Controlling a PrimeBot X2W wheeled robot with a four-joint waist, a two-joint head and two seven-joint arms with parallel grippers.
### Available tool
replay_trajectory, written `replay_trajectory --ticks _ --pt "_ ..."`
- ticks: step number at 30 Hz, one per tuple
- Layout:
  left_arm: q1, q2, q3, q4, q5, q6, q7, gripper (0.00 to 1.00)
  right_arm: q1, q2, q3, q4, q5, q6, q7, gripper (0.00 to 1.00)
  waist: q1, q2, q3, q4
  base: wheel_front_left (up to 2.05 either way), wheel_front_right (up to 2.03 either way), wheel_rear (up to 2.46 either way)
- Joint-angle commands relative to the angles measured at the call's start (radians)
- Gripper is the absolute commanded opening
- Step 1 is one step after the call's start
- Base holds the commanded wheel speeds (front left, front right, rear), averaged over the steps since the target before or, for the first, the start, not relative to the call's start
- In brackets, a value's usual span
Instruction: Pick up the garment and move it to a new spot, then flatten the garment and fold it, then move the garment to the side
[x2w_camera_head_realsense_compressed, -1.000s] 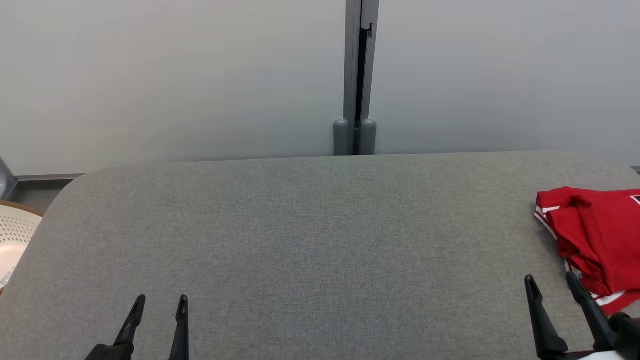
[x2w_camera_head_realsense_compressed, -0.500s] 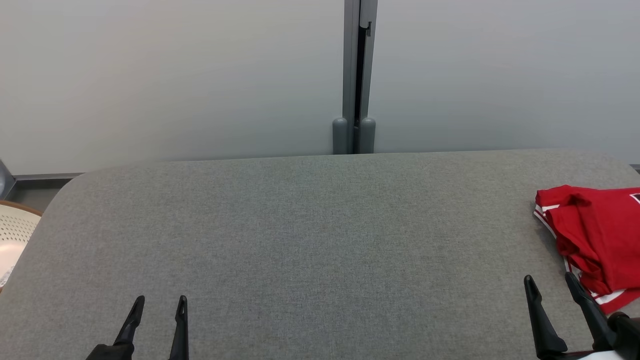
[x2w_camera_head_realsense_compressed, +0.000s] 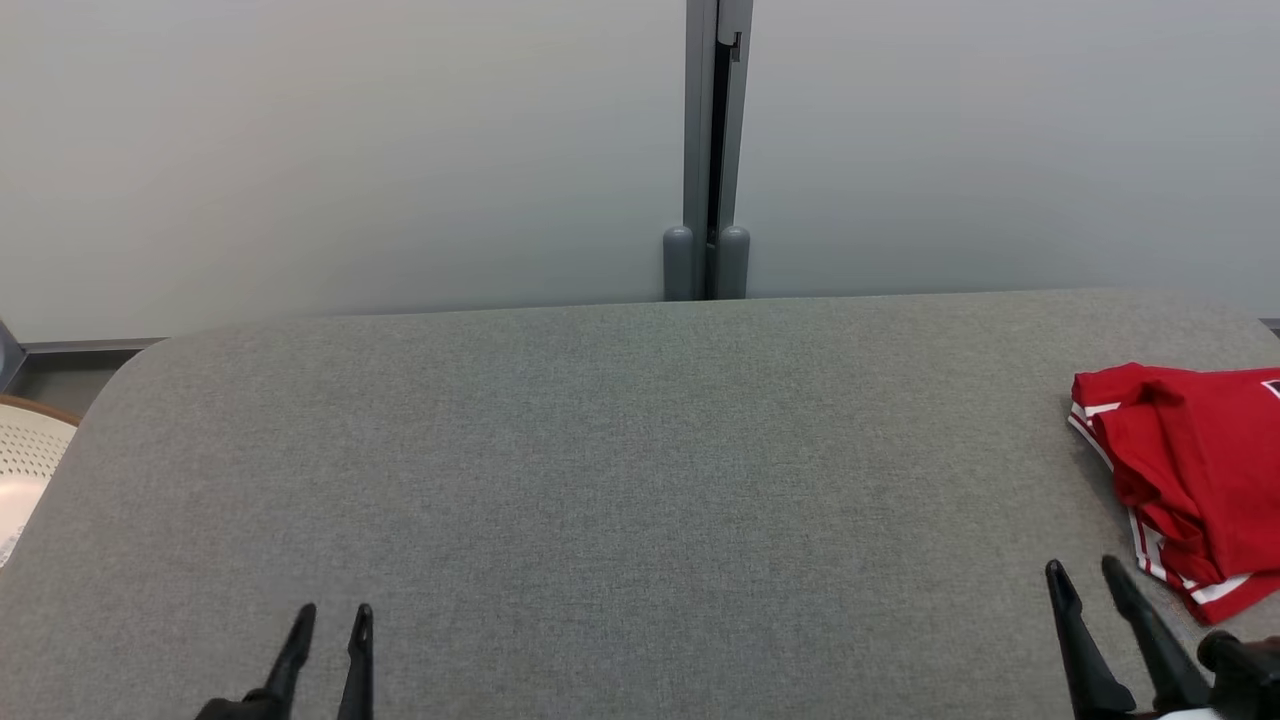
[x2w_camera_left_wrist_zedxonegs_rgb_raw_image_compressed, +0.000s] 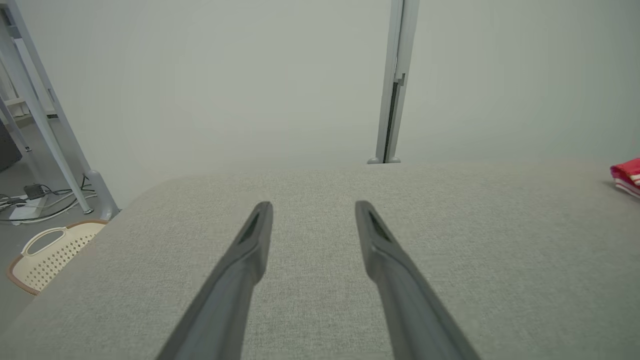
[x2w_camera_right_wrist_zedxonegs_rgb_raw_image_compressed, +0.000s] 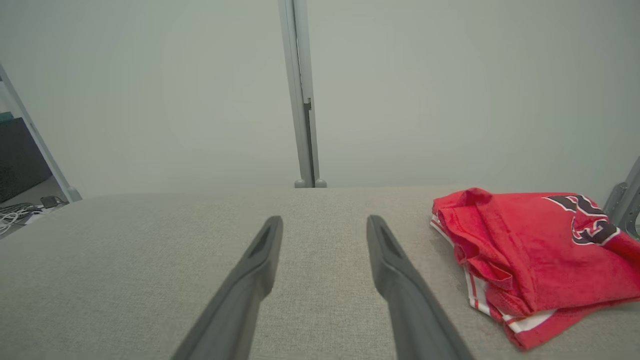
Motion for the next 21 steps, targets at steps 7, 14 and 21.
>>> replay_trajectory --ticks 7,14,21 --pt "-0.012 -0.022 0.024 0.014 -0.097 -0.024 0.018 0.0 -0.02 0.006 -0.002 0.031 0.109 0.0 0.001 0.0 0.0 0.0 0.004 -0.002 0.0 0.0 0.0" --pt "-0.044 -0.041 0.058 0.045 -0.213 -0.062 0.041 0.0 -0.053 0.008 -0.01 0.066 0.24 0.0 0.005 0.0 0.0 0.0 0.009 -0.005 0.0 0.0 0.0" --pt "-0.074 -0.061 0.089 0.074 -0.319 -0.096 0.062 0.0 -0.083 0.011 -0.017 0.097 0.36 0.0 0.008 0.0 0.0 0.0 0.014 -0.007 0.0 0.0 0.0"
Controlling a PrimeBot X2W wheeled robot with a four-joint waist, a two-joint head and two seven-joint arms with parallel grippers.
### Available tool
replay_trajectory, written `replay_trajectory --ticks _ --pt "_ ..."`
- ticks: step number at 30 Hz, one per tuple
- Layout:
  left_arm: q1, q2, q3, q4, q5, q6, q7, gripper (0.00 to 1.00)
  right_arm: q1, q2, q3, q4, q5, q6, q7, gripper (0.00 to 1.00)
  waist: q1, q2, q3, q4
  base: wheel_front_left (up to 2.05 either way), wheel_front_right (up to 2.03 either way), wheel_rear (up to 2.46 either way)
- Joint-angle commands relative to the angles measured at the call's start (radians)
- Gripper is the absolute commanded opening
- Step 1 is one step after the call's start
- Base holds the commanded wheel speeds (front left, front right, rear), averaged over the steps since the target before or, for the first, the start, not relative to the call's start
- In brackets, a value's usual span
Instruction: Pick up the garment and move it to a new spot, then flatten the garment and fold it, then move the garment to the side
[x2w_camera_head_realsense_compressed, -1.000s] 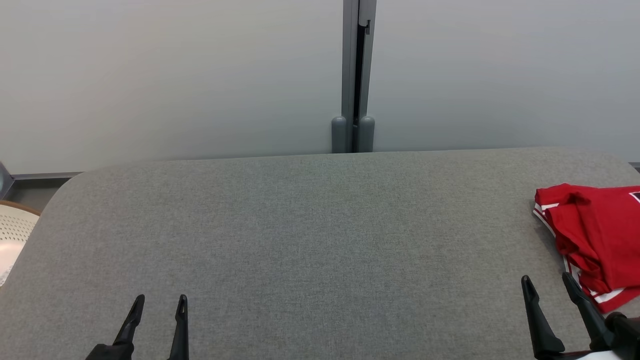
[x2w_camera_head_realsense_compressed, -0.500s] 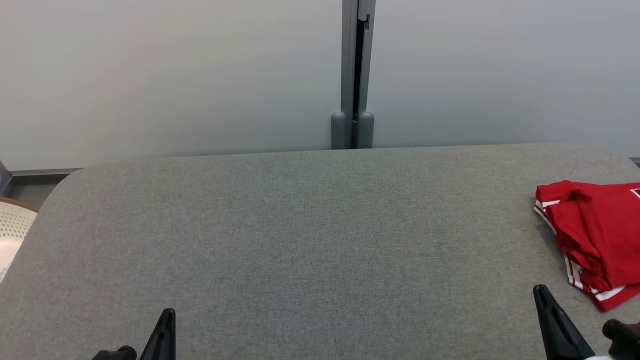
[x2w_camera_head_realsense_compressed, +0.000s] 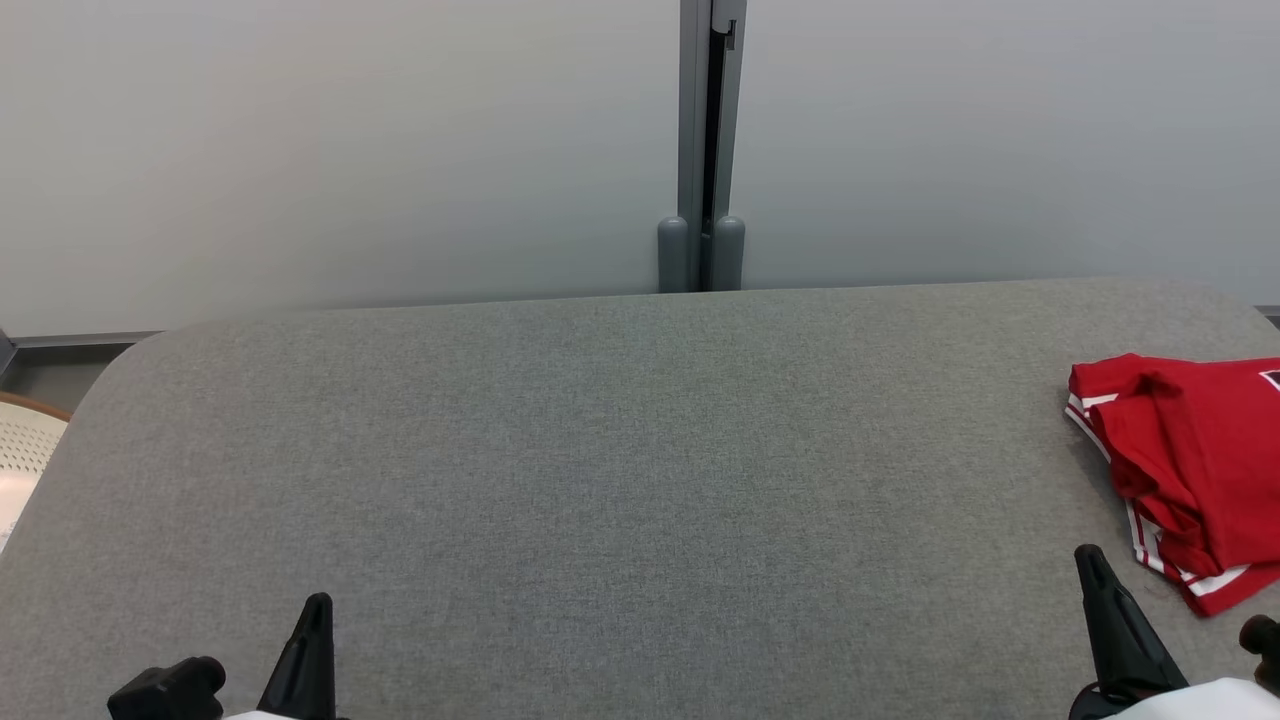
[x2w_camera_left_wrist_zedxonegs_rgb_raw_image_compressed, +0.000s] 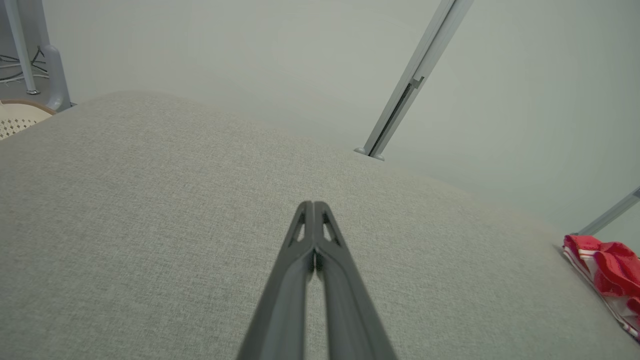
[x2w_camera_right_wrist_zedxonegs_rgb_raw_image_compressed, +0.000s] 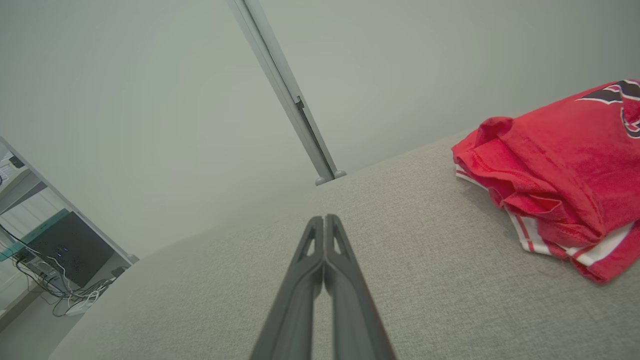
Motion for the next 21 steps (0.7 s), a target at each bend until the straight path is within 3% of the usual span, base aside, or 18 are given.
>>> replay_trajectory --ticks 1,21 --pt "-0.039 0.0 0.023 -0.002 -0.045 -0.016 0.009 0.0 -0.034 -0.004 -0.009 -0.002 0.053 0.0 0.004 0.0 0.0 0.0 0.001 -0.001 0.0 0.0 0.0" --pt "-0.107 -0.048 0.102 0.056 -0.3 -0.097 0.061 0.0 -0.105 0.006 -0.029 0.071 0.34 0.0 0.015 0.0 0.0 0.0 0.016 -0.008 0.0 0.0 0.0"
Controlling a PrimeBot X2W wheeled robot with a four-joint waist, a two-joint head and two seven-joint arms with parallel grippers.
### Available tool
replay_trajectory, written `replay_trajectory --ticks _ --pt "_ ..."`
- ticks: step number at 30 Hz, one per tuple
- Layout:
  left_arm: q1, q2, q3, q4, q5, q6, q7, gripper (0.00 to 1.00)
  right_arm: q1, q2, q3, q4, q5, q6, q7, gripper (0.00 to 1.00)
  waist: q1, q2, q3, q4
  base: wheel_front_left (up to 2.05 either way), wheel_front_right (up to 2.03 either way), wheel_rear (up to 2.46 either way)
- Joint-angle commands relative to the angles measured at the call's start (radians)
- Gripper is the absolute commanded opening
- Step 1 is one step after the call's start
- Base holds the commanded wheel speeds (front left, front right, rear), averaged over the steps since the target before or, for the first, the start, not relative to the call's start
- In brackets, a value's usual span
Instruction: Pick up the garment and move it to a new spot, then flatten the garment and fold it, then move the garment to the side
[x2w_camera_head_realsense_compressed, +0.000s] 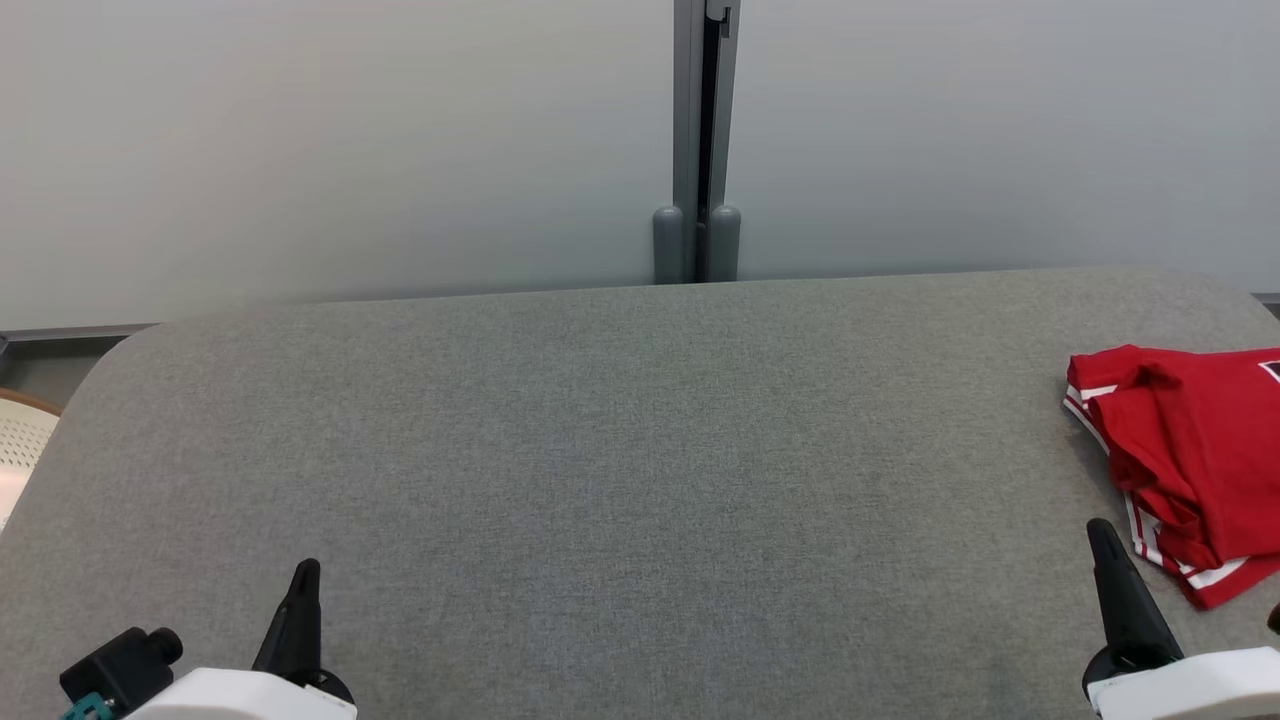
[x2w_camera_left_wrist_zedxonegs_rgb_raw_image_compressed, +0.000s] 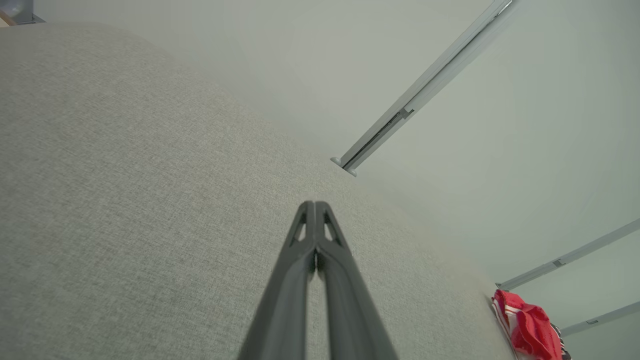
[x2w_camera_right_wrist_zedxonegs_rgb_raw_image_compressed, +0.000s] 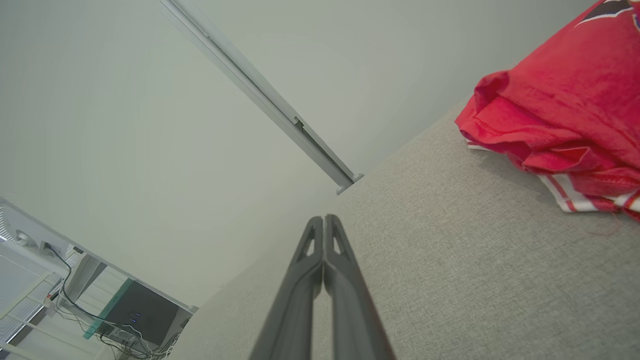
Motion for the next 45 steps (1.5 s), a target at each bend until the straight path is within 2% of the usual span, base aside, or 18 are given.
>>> replay_trajectory --ticks 1,25,45 --pt "-0.036 0.003 0.016 -0.005 -0.03 -0.012 0.004 0.0 -0.029 -0.004 -0.006 -0.003 0.033 0.0 0.003 0.0 0.0 0.0 0.001 0.0 0.0 0.0 0.0" --pt "-0.095 -0.047 0.097 0.045 -0.268 -0.088 0.059 0.0 -0.095 0.009 -0.03 0.068 0.303 0.0 0.017 0.0 0.0 0.0 0.018 -0.009 0.0 0.0 0.0" --pt "-0.135 -0.082 0.152 0.08 -0.419 -0.138 0.096 0.0 -0.139 0.018 -0.048 0.113 0.476 0.0 0.028 0.0 0.0 0.0 0.032 -0.016 0.0 0.0 0.0"
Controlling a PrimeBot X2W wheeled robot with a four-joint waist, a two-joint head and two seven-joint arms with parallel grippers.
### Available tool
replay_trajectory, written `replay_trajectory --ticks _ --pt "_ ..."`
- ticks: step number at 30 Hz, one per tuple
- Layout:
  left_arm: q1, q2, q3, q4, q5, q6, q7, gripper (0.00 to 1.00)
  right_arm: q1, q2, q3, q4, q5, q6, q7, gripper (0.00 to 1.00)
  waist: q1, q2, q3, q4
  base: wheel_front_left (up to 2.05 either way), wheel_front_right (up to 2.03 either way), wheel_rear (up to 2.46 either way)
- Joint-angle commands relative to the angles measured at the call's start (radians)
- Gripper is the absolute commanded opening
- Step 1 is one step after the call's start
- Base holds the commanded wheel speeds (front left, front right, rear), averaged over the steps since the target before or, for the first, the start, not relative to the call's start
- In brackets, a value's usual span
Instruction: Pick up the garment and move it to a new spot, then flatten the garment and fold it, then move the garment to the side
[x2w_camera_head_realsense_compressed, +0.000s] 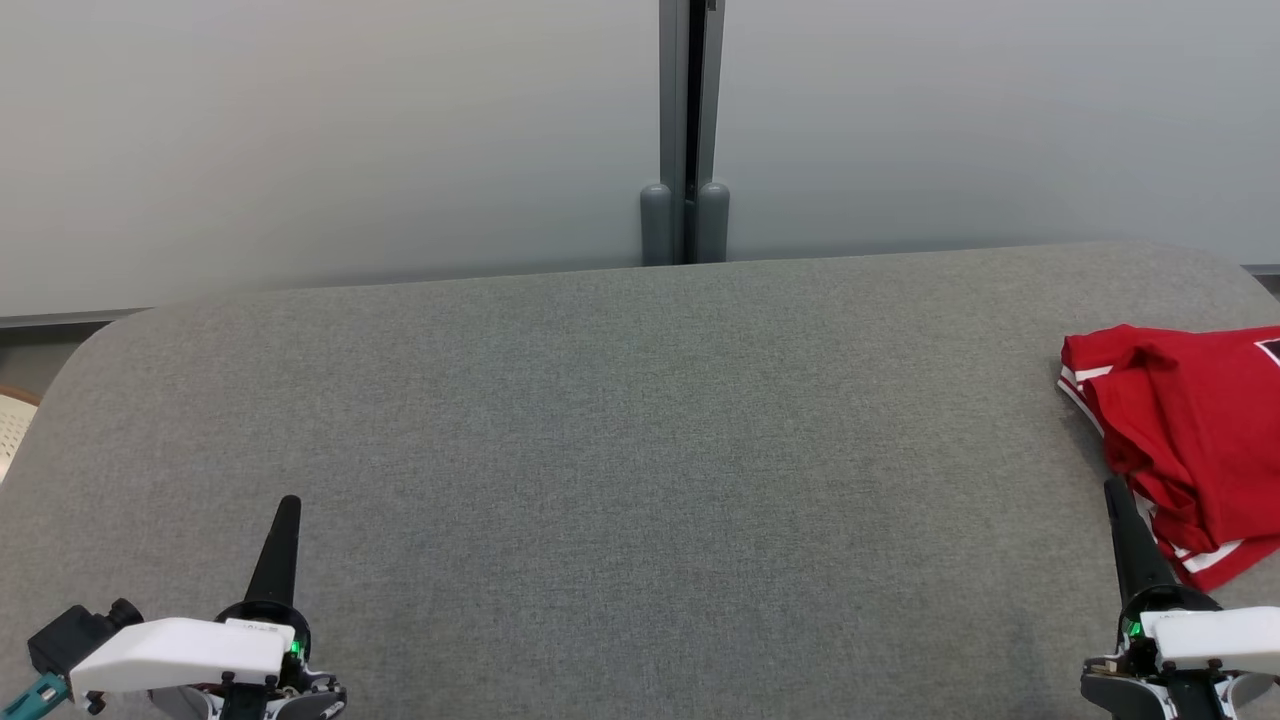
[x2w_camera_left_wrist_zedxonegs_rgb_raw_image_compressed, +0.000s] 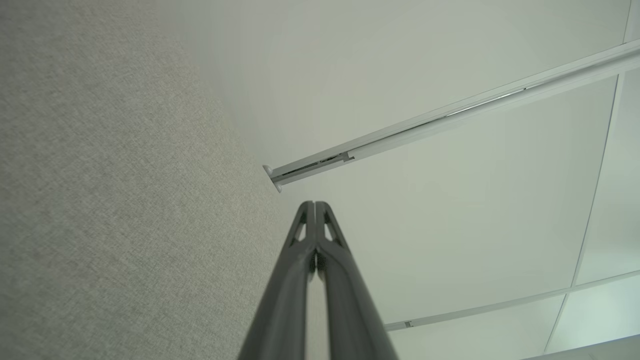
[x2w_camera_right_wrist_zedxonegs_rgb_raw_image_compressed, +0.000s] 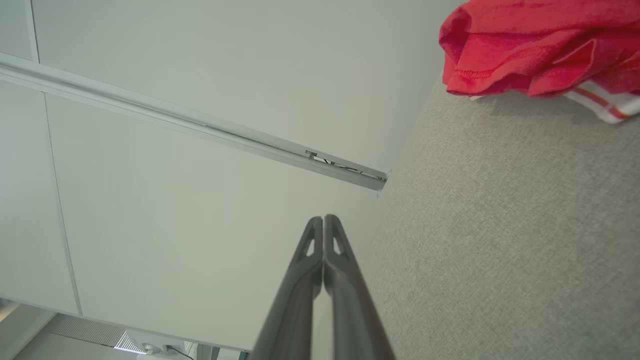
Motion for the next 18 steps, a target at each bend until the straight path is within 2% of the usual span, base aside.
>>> replay_trajectory --ticks 1,18 --pt "-0.025 0.002 0.013 0.0 -0.023 -0.012 0.004 0.0 -0.024 -0.002 -0.007 0.0 0.027 0.0 0.004 0.0 0.0 0.0 0.001 -0.001 0.0 0.0 0.0" --pt "-0.055 -0.025 0.057 0.027 -0.138 -0.049 0.035 0.0 -0.055 0.006 -0.02 0.036 0.159 0.0 0.013 0.0 0.0 0.0 0.013 -0.007 0.0 0.0 0.0"
